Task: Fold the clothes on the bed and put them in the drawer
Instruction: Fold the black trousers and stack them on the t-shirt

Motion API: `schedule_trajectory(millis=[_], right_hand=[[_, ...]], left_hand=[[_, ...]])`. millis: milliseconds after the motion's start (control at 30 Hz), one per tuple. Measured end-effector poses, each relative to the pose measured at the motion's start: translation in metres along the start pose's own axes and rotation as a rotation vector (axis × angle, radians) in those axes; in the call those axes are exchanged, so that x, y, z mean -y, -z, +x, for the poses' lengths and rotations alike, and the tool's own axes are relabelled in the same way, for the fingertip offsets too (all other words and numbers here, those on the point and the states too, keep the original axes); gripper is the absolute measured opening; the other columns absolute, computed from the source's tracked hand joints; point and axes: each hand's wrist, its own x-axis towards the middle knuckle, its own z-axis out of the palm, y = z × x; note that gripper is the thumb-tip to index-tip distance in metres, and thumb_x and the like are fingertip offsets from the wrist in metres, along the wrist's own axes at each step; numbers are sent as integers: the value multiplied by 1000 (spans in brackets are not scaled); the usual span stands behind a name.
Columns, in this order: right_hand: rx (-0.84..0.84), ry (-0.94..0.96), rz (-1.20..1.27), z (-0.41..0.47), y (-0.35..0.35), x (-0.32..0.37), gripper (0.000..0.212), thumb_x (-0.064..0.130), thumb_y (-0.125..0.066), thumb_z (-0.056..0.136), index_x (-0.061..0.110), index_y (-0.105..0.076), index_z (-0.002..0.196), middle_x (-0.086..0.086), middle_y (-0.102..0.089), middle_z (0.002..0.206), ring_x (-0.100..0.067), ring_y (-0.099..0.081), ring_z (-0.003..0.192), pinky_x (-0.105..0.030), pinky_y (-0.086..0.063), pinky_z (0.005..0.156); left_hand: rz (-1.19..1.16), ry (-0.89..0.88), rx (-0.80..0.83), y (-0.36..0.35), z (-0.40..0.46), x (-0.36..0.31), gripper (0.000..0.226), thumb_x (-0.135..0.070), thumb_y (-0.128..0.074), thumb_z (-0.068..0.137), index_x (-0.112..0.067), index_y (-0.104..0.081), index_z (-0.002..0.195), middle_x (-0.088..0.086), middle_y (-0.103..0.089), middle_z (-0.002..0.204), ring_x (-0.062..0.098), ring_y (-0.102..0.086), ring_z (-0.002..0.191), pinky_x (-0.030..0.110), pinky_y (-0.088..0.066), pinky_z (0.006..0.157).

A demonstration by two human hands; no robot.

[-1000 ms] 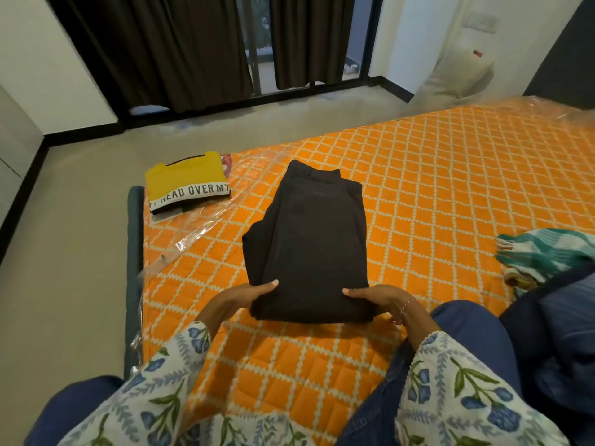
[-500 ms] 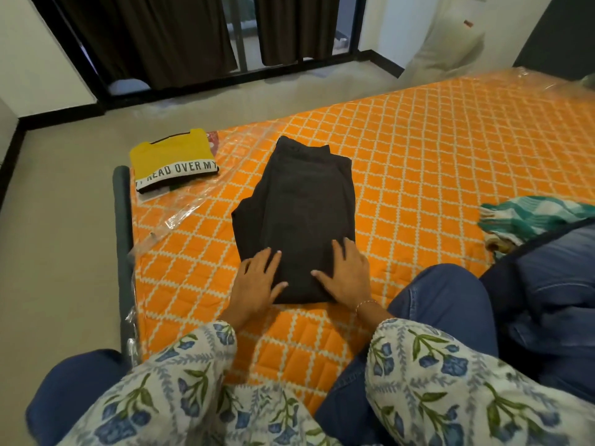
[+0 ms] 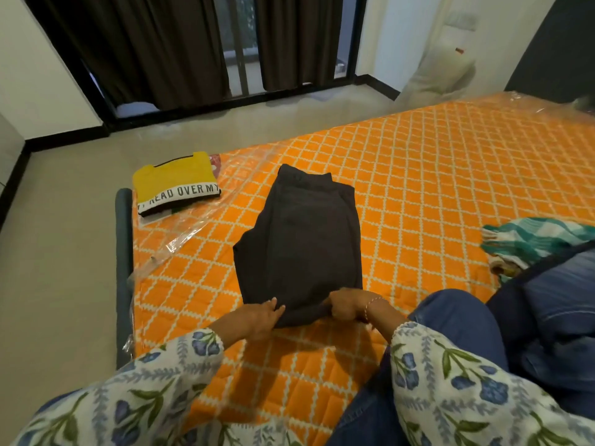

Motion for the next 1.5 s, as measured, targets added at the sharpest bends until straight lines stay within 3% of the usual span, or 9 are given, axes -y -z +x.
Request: schedule_trajectory(millis=[133,267,533,700,900,967,1167,1267,1500], right_hand=[[74,-4,272,2,13,-20,54,38,-57,92,20,-44,142,-3,-39,149,-23,-37,135,-30,-29,108],[-587,-137,404,46,33,-44,35,23,-55,93,9,-58,126,-14,-59,127,-29,-54,117,-33,-42,96],[-817,-274,1058,148,90,-88,57,22,-69,85,3,-46,134,-15,-55,131,-33,-54,117,-39,-45,97],[-506,-174,1766,170,146,-108,35,8,-72,81,-4,-64,113,-18,-66,113,-29,-64,88,-36,-54,73],[-850,-349,1245,198,149,-130,17,21,-74,78,20,-69,95,-9,-66,109,-30,-60,104,-37,-52,82],[-822,-485,985,215,139,-133,38,42,-76,69,22,-69,101,-9,-62,115,-32,-57,107,-43,-50,89],[-1092,-460,1684,215,144,-136,15,25,-62,89,15,-51,93,-2,-50,79,-21,-49,77,-33,-41,69],[-970,-429,1644,219,148,-149,25,24,-70,83,11,-58,65,-15,-59,74,-27,-55,74,-37,-47,66],[-641,-23,1841,197,171,-151,20,22,-53,97,9,-65,105,-7,-71,98,-21,-67,84,-32,-54,67]], left_hand=[[-184,-21,-202,13,17,15,64,-66,-32,91,-17,-53,127,8,-52,129,28,-51,118,37,-43,91],[-298,114,-478,38,64,34,59,-44,-45,96,-14,-30,145,12,-28,148,30,-33,134,43,-36,103],[-1377,380,-736,95,167,73,69,-22,-70,84,-5,-35,141,17,-44,138,35,-44,125,46,-40,103],[-1966,247,-657,144,196,109,31,-3,-68,83,-3,-61,113,16,-66,112,24,-65,84,32,-52,68],[-942,455,-902,163,219,130,18,-30,-63,90,-15,-67,99,4,-59,108,25,-54,108,39,-41,86],[-960,524,-888,164,229,131,22,-30,-49,97,-14,-60,109,10,-55,116,30,-52,108,42,-40,85],[-968,430,-905,149,233,145,32,-29,-60,92,-14,-56,120,3,-63,117,25,-58,105,32,-42,73],[-888,371,-845,149,229,148,29,-44,-61,87,-17,-59,98,-4,-58,91,23,-56,83,30,-36,64],[-814,501,-925,153,222,135,29,-30,-48,95,-12,-70,90,9,-68,88,29,-62,85,29,-36,62]])
